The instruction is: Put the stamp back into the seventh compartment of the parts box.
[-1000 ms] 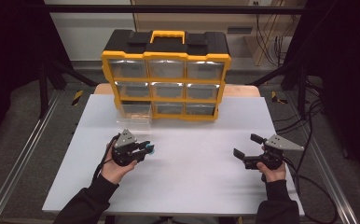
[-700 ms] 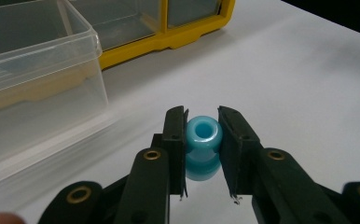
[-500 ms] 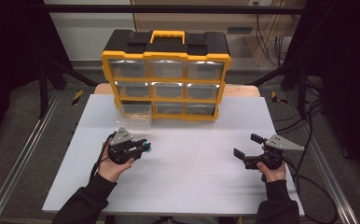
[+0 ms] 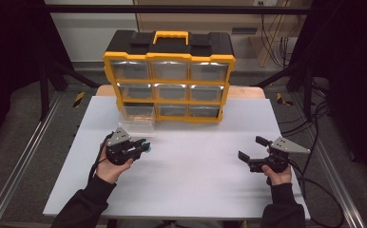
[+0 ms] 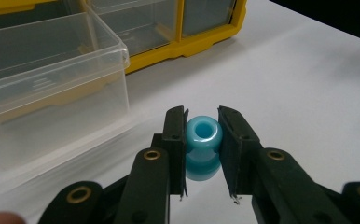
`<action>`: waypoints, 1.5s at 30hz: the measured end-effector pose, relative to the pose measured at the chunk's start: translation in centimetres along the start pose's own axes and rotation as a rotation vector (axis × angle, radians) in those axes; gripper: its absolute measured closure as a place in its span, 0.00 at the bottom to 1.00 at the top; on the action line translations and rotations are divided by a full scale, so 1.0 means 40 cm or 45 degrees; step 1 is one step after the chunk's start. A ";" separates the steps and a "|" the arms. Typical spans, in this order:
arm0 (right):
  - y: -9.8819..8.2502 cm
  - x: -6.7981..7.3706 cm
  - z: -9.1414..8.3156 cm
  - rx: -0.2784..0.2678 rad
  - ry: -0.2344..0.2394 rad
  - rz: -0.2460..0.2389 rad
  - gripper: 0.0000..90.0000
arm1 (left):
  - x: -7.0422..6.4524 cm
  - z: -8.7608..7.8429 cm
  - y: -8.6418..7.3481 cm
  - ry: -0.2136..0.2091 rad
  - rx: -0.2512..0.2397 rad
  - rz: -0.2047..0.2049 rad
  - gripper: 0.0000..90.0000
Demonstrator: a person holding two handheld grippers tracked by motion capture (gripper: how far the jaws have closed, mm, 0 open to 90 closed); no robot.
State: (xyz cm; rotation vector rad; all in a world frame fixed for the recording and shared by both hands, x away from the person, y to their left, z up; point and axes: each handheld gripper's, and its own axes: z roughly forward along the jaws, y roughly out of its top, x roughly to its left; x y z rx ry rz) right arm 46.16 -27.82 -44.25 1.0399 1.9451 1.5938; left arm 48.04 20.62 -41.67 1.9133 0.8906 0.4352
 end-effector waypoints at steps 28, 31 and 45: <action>0.000 0.000 0.000 0.000 0.000 -0.001 0.00 | 0.034 -0.032 0.017 0.043 -0.043 -0.024 0.81; 0.000 0.000 0.000 0.001 0.001 0.001 0.00 | 0.037 -0.034 0.018 0.048 -0.047 -0.029 0.81; 0.000 0.000 0.000 0.001 0.001 -0.001 0.00 | 0.055 -0.051 0.031 0.070 -0.067 -0.039 0.81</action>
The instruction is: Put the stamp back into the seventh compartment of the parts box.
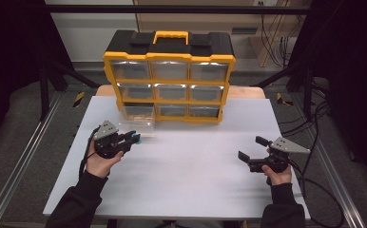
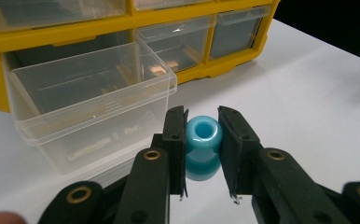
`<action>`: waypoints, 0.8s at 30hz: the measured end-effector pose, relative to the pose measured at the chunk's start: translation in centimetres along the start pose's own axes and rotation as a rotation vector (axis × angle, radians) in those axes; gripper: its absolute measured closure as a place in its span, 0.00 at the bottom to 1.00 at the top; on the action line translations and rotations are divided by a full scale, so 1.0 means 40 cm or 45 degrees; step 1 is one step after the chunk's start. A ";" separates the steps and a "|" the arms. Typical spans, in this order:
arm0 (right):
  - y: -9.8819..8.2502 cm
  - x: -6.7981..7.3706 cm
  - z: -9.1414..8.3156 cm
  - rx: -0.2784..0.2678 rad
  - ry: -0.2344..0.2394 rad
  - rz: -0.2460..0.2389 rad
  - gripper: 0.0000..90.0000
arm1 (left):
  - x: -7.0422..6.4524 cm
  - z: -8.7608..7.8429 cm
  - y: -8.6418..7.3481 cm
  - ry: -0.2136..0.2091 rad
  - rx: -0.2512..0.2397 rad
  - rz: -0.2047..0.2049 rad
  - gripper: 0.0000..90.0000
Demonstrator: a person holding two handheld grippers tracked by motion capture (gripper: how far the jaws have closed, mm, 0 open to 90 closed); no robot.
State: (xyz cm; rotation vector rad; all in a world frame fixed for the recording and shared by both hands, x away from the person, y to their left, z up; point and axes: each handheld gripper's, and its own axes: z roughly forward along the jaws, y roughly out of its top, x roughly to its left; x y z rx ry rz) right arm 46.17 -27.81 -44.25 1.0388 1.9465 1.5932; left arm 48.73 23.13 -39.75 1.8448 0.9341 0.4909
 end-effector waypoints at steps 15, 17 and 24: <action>-0.001 0.001 0.000 0.006 0.001 0.005 0.00 | 0.020 -0.014 0.016 0.031 -0.020 -0.013 0.81; -0.001 0.001 0.000 0.006 0.002 0.007 0.00 | 0.023 -0.015 0.018 0.034 -0.024 -0.017 0.81; -0.001 0.001 0.001 0.004 0.003 0.005 0.00 | 0.030 -0.019 0.030 0.039 -0.039 -0.024 0.81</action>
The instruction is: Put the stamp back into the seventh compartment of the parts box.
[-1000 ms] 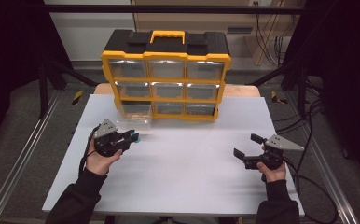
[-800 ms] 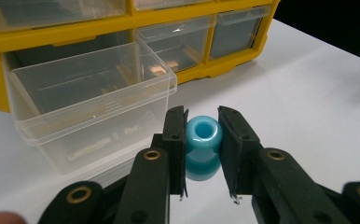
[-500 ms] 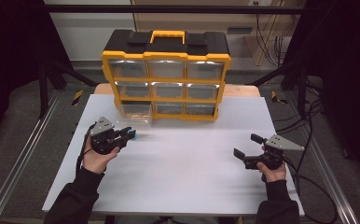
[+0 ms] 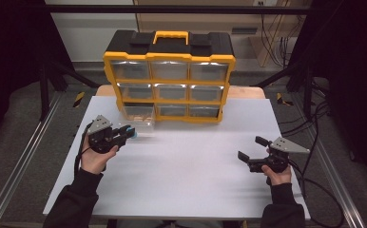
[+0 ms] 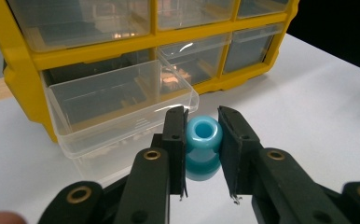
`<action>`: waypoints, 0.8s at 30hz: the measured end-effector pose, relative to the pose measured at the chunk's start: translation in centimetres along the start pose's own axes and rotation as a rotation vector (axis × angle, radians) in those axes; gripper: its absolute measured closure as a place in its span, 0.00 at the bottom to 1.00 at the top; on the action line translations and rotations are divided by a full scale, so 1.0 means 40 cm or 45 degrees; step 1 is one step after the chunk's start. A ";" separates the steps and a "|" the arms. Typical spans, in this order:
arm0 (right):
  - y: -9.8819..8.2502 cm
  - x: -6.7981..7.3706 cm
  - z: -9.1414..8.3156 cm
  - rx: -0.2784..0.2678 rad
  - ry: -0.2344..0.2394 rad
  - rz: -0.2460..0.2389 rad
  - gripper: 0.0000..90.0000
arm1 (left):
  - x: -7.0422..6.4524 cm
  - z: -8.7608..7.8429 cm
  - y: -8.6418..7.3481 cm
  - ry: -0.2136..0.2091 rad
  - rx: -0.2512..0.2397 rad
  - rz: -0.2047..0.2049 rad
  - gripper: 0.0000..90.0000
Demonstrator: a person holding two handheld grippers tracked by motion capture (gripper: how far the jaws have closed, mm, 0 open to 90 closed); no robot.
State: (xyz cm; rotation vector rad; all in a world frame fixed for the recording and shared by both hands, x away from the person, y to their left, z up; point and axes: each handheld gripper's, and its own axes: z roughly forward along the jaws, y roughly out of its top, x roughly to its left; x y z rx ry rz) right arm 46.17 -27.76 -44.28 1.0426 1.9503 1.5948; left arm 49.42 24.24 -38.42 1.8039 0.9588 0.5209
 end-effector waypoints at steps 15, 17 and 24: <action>0.000 0.000 0.000 0.002 -0.002 0.001 0.00 | 0.010 -0.008 0.029 0.012 -0.027 -0.006 0.81; 0.000 0.000 0.000 0.002 -0.002 0.001 0.00 | 0.012 -0.010 0.033 0.013 -0.030 -0.005 0.81; 0.000 0.000 -0.001 0.001 -0.002 -0.001 0.00 | 0.017 -0.010 0.047 0.013 -0.043 -0.009 0.81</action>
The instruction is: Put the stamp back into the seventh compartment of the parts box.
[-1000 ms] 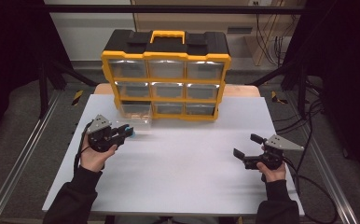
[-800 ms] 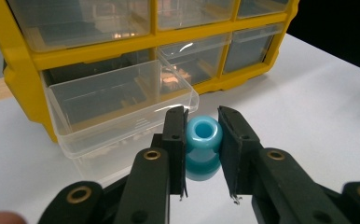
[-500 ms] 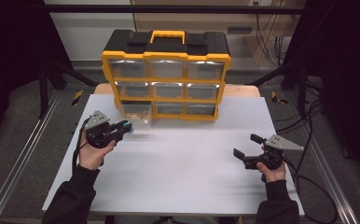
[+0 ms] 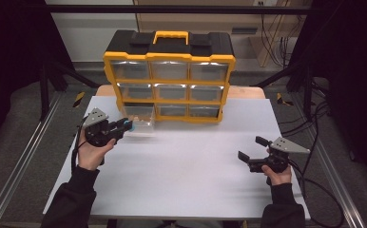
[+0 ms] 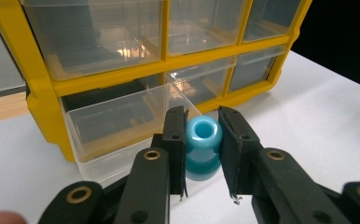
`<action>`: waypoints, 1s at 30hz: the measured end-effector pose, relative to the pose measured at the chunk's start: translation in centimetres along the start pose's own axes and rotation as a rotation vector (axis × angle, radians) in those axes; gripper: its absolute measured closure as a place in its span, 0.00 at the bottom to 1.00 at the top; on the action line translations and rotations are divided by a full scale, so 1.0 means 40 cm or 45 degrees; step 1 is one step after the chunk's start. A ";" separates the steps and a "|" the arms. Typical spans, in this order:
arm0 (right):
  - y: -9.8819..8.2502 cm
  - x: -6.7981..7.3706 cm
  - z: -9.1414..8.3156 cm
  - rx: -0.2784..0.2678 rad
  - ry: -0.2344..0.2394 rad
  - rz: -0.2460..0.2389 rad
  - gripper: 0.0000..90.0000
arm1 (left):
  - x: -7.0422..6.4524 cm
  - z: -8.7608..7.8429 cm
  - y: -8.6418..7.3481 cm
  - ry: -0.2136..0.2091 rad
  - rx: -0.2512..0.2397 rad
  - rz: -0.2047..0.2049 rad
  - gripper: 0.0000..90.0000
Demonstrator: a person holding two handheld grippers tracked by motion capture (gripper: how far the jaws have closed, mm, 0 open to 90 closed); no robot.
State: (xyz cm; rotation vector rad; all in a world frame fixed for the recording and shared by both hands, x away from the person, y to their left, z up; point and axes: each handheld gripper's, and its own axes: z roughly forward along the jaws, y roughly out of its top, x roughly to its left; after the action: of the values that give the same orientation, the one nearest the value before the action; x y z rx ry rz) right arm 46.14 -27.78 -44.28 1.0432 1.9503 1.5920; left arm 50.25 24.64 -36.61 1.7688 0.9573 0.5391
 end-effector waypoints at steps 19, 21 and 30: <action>0.000 0.000 -0.001 0.001 0.000 0.004 0.00 | 0.003 0.022 0.052 -0.003 -0.022 -0.007 0.81; 0.000 0.000 0.000 0.000 0.000 0.000 0.00 | 0.004 0.025 0.056 -0.002 -0.024 -0.009 0.81; 0.000 0.000 -0.001 0.001 -0.001 0.005 0.00 | 0.017 0.036 0.075 0.018 -0.013 -0.008 0.81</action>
State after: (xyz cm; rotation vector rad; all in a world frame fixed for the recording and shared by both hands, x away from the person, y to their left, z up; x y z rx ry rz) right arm 46.12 -27.79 -44.26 1.0486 1.9502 1.5929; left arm 52.76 23.86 -34.46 1.7546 0.9683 0.5518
